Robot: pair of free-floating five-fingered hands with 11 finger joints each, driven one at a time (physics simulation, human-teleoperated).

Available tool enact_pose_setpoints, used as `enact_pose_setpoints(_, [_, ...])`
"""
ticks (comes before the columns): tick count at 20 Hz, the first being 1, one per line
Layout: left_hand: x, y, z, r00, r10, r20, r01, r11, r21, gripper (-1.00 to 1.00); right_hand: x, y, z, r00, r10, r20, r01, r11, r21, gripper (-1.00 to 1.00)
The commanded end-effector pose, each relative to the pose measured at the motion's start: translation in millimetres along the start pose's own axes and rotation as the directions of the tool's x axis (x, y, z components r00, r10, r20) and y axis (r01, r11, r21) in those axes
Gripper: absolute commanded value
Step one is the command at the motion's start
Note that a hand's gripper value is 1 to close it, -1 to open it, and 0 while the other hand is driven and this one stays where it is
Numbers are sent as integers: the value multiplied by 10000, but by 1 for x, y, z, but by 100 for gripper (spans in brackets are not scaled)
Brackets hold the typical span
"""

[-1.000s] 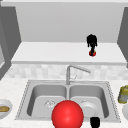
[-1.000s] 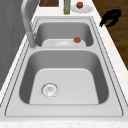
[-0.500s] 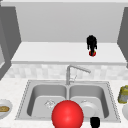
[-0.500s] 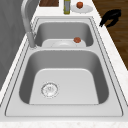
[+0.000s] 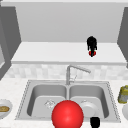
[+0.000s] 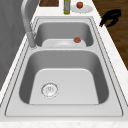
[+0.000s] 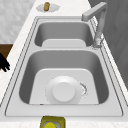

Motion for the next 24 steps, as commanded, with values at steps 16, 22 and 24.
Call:
enact_pose_setpoints(16, [-7, -76, 1, 7909, -6094, 552, 6119, 7862, -863, 100, 0, 0, 0, 10000, 0, 0, 0, 10000, 0, 0])
enact_pose_setpoints(22, [6, -86, -5, 6691, -7408, 601, 7431, 6654, -708, 100, 0, 0, 0, 10000, 0, 0, 0, 10000, 0, 0])
enact_pose_setpoints(24, [4, -81, -9, 6566, -7523, 531, 7541, 6534, -663, 100, 0, 0, 0, 10000, 0, 0, 0, 10000, 0, 0])
